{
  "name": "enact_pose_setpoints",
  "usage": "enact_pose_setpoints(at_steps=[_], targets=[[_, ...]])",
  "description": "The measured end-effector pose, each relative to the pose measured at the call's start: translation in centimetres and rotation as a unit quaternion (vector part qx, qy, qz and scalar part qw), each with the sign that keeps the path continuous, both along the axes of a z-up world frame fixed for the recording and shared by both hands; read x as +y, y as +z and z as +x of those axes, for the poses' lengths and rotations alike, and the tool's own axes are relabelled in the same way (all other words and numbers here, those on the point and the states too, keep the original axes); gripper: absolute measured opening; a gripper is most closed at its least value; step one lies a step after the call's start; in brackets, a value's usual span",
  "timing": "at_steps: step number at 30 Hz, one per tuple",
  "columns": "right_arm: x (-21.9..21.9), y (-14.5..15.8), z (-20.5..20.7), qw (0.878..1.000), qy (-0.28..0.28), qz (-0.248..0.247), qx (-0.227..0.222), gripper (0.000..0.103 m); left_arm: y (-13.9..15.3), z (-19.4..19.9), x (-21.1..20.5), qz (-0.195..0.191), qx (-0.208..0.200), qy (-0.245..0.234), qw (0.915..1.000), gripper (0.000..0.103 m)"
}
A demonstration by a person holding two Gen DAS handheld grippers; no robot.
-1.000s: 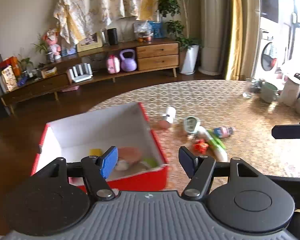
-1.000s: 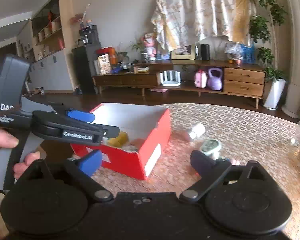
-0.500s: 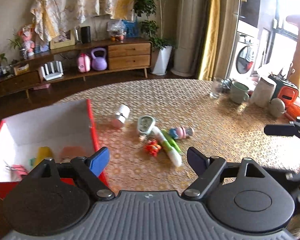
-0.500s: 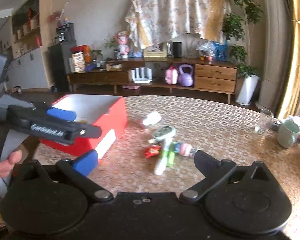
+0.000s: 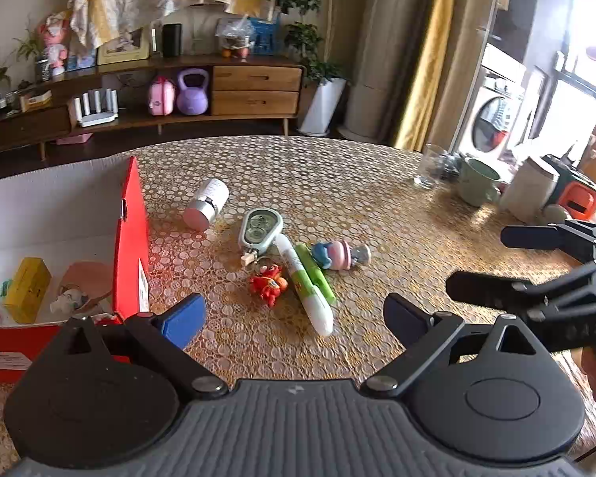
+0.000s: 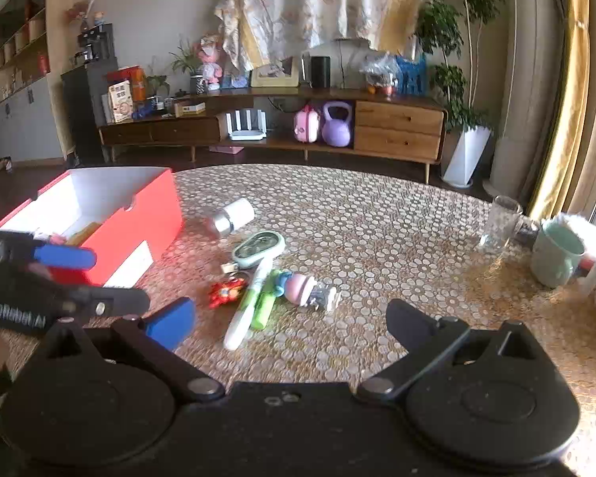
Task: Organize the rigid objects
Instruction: 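Withdraw both open tools from the red box back over the table, then reach left tool to white-green marker while right tool reaches pink-headed figure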
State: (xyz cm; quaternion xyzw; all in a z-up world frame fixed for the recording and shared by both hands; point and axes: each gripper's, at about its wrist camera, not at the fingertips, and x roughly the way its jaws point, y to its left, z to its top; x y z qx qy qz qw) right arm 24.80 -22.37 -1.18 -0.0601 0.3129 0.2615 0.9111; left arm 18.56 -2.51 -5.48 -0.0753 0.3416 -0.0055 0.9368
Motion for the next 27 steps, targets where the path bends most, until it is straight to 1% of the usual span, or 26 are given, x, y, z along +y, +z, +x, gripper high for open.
enact_pose_setpoints(at_steps=[3,6,8,13,21,26,27], targets=[[0.3,-0.9,2.1,1.000,-0.011,0.006,0.014,0.102,-1.0,0.9,-0.2,0.011,0.005,0.021,0.9997,0.097],[0.4,-1.7,4.1,0.999,-0.020,0.017,0.029,0.102,-2.2,2.2,-0.7,0.033,0.025,0.018,0.9990,0.098],[0.8,-2.3,5.6,0.998,-0.024,0.024,0.043,0.102,-2.9,2.6,-0.7,0.039,0.024,0.024,0.9986,0.098],[3.2,-3.9,8.0,0.997,-0.033,0.004,0.066,0.102,-4.6,4.3,-0.6,0.014,0.033,0.038,0.9986,0.098],[4.8,-7.0,11.4,0.990,-0.065,0.008,0.124,0.097,-7.3,6.6,-2.2,0.030,0.039,0.040,0.9980,0.098],[5.6,-8.3,12.4,0.987,-0.072,0.003,0.143,0.090,-8.2,7.6,-2.7,0.042,0.035,0.045,0.9975,0.098],[5.6,-8.5,12.5,0.986,-0.075,0.005,0.146,0.087,-8.3,7.8,-2.7,0.042,0.035,0.045,0.9974,0.098]])
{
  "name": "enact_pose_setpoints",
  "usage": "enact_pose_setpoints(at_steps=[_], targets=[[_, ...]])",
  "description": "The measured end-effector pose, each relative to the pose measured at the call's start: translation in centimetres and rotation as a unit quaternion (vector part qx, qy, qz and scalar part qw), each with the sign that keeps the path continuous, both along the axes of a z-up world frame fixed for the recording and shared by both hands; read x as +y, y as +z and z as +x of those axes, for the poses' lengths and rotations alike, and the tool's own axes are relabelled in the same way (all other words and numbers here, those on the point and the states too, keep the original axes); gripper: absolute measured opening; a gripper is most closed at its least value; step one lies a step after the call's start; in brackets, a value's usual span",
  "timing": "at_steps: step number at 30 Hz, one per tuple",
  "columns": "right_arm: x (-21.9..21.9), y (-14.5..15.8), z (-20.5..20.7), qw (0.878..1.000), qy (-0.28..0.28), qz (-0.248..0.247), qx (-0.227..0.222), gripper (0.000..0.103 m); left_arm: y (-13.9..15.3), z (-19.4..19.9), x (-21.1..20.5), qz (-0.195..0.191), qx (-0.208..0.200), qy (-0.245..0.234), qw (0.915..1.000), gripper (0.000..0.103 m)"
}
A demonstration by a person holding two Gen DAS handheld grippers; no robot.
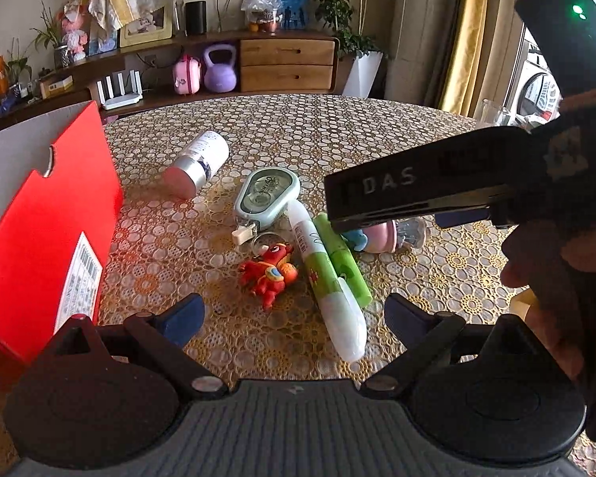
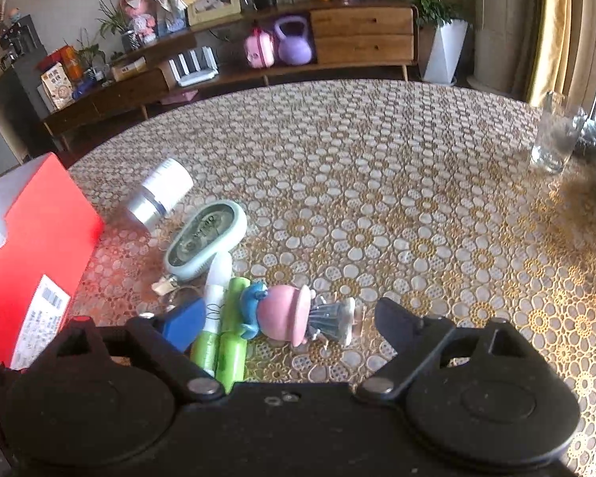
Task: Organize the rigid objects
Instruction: 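Reach left tool to white-green marker while right tool reaches pink-headed figure, then close left tool on white-green marker while right tool grips pink-headed figure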
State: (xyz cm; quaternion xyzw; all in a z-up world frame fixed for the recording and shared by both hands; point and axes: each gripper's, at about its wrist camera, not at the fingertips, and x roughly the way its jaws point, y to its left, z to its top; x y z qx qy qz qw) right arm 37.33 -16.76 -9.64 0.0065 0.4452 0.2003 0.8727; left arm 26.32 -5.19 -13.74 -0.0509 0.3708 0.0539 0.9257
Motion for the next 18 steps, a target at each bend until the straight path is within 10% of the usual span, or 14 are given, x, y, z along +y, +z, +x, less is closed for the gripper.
enact_pose_setpoints(at_steps=[6,11,18], targets=[[0.0,-0.7,0.1,1.000,-0.009,0.001,0.008,0.082,-0.9,0.7,0.2,-0.015,0.002,0.006,0.9999,0.097],[-0.4,-0.6,0.2,1.000,-0.021,0.006,0.006,0.072,-1.1,0.7,0.1,-0.028,0.005,-0.005,0.9996,0.058],[-0.1,-0.4,0.2,1.000,-0.025,0.003,0.003,0.072,-1.4,1.1,-0.6,-0.013,0.013,-0.008,0.9998,0.042]])
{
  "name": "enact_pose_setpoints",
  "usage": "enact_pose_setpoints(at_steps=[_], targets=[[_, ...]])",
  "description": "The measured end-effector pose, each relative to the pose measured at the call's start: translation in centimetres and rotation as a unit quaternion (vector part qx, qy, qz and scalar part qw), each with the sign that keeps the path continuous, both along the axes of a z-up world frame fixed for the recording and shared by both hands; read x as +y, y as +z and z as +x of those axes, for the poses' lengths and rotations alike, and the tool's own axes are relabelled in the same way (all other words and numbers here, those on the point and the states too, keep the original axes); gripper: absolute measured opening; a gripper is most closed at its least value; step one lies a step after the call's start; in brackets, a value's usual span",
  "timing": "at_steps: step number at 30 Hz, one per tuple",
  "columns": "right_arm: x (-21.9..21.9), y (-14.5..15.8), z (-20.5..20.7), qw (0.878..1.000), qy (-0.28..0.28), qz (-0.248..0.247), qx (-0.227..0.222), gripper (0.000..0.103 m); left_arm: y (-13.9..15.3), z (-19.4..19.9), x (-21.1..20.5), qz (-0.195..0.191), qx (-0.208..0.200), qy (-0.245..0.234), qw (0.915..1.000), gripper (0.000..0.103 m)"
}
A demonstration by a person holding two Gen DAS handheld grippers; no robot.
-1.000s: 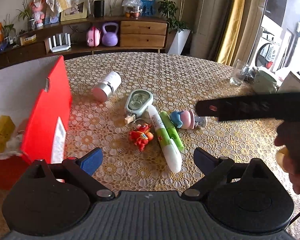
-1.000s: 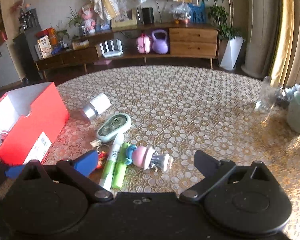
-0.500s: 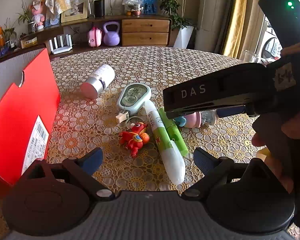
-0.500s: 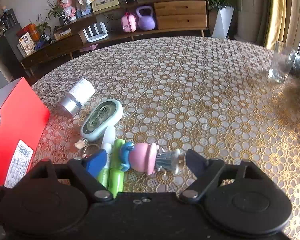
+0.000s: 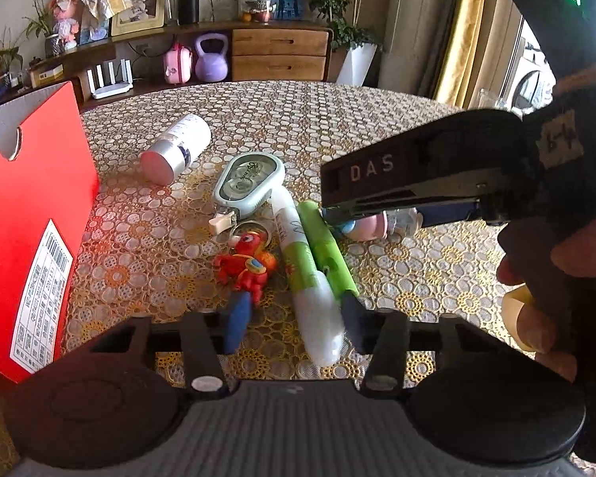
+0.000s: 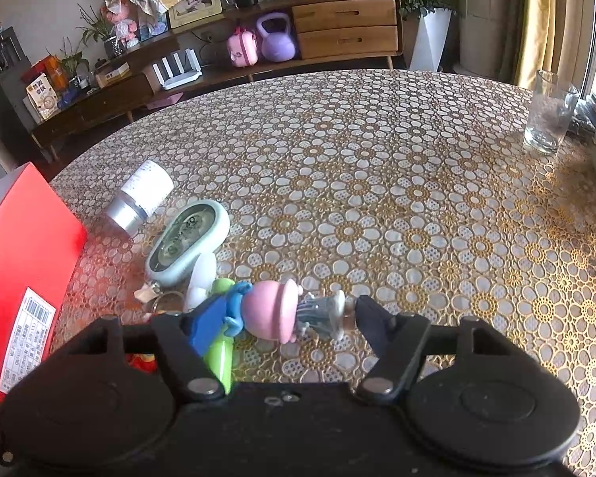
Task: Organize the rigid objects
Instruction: 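Close left tool on white-green marker while right tool grips pink-headed figure, then carry marker with left tool while right tool carries pink figure over red box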
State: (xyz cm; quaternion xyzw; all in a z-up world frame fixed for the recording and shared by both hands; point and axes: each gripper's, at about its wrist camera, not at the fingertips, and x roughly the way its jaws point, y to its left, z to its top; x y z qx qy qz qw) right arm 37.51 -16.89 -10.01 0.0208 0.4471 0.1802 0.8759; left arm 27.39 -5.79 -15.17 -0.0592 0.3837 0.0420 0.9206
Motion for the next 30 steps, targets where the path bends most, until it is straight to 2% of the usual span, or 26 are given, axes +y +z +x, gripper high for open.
enact_pose_setpoints(at_steps=[4,7,10,13,23,30], targets=[[0.2,-0.1,0.1,1.000,-0.002,-0.001,-0.004,0.072,-0.2,0.4,-0.4,0.014,0.000,-0.004,0.9999,0.037],[0.2,-0.1,0.3,1.000,-0.002,-0.001,-0.008,0.071,-0.2,0.6,-0.5,0.022,-0.001,-0.004,0.9998,0.027],[0.1,-0.1,0.1,1.000,0.001,0.000,-0.011,0.070,-0.1,0.6,0.1,0.013,-0.001,-0.001,0.9999,0.025],[-0.6,-0.1,-0.3,1.000,-0.002,0.009,-0.009,0.070,0.1,0.4,0.4,0.014,-0.002,0.004,0.9999,0.018],[-3.1,2.1,-4.5,0.999,0.015,0.019,-0.022,0.070,2.1,-2.1,0.9,0.010,-0.018,-0.023,0.9995,0.018],[-4.5,3.8,-8.6,0.999,0.027,0.021,-0.029,0.070,3.9,-4.4,1.5,-0.011,-0.017,-0.035,0.9992,0.018]])
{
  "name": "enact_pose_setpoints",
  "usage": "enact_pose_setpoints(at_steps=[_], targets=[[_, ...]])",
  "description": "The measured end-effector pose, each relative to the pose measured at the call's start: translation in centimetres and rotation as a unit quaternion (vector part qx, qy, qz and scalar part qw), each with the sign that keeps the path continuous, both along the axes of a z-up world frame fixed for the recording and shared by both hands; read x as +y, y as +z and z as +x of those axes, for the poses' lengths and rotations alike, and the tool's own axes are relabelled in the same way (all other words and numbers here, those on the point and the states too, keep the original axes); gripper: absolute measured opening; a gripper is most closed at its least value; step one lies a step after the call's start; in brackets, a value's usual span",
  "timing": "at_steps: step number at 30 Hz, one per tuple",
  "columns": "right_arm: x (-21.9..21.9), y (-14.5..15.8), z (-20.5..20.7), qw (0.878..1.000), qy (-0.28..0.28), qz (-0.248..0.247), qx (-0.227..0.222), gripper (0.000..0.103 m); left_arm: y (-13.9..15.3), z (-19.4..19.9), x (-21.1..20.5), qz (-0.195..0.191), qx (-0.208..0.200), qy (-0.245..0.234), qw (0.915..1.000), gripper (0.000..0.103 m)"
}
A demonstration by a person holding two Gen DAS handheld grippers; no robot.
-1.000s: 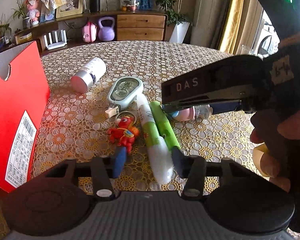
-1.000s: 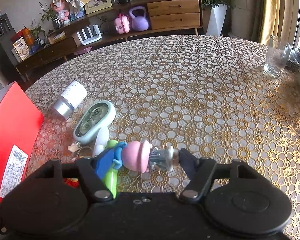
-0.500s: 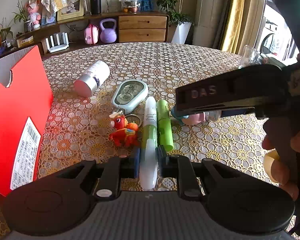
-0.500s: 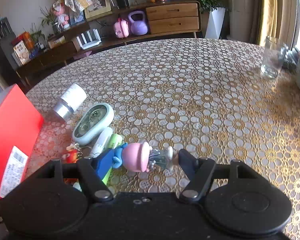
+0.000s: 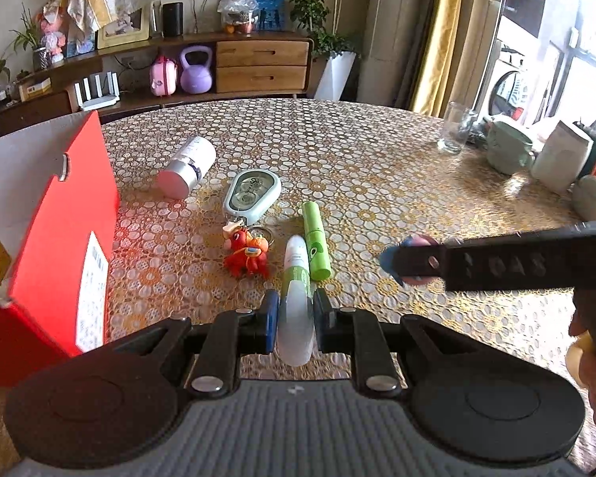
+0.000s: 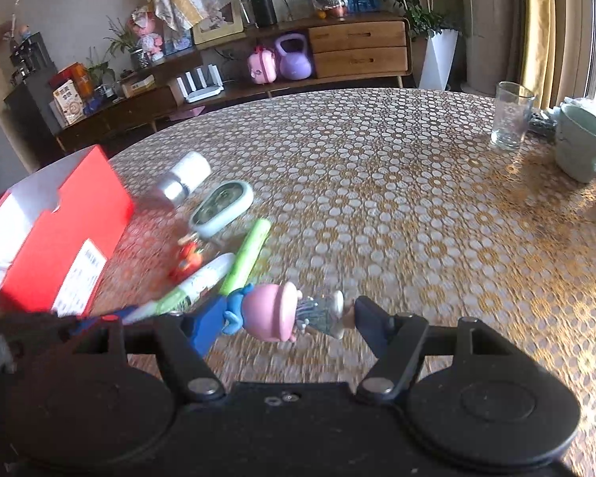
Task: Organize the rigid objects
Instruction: 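Carry marker with left tool while right tool carries pink figure over red box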
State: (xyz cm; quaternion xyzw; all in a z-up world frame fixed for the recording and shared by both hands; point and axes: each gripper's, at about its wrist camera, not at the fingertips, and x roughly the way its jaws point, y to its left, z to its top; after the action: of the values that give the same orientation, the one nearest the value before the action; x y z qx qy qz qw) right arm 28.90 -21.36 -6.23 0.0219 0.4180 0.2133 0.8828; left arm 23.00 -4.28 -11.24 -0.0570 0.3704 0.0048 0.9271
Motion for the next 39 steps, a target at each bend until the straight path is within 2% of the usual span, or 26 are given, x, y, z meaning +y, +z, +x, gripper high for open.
enact_pose_setpoints(at_steps=[8,17,29,39], targets=[[-0.2,2.3,-4.0,1.000,0.013,0.006,-0.014,0.070,2.9,-3.0,0.9,0.000,-0.019,0.001,0.9998,0.018],[2.0,6.8,-7.9,0.997,0.048,0.010,-0.056,0.070,7.2,-7.0,2.7,-0.004,-0.050,0.007,0.9987,0.018],[7.8,11.4,-10.7,0.992,0.099,0.009,-0.081,0.070,11.1,-10.5,7.4,-0.003,-0.084,0.028,0.9960,0.018],[13.9,13.5,-11.1,0.984,0.144,-0.001,-0.103,0.070,12.3,-12.6,13.1,-0.001,-0.103,0.060,0.9929,0.018]])
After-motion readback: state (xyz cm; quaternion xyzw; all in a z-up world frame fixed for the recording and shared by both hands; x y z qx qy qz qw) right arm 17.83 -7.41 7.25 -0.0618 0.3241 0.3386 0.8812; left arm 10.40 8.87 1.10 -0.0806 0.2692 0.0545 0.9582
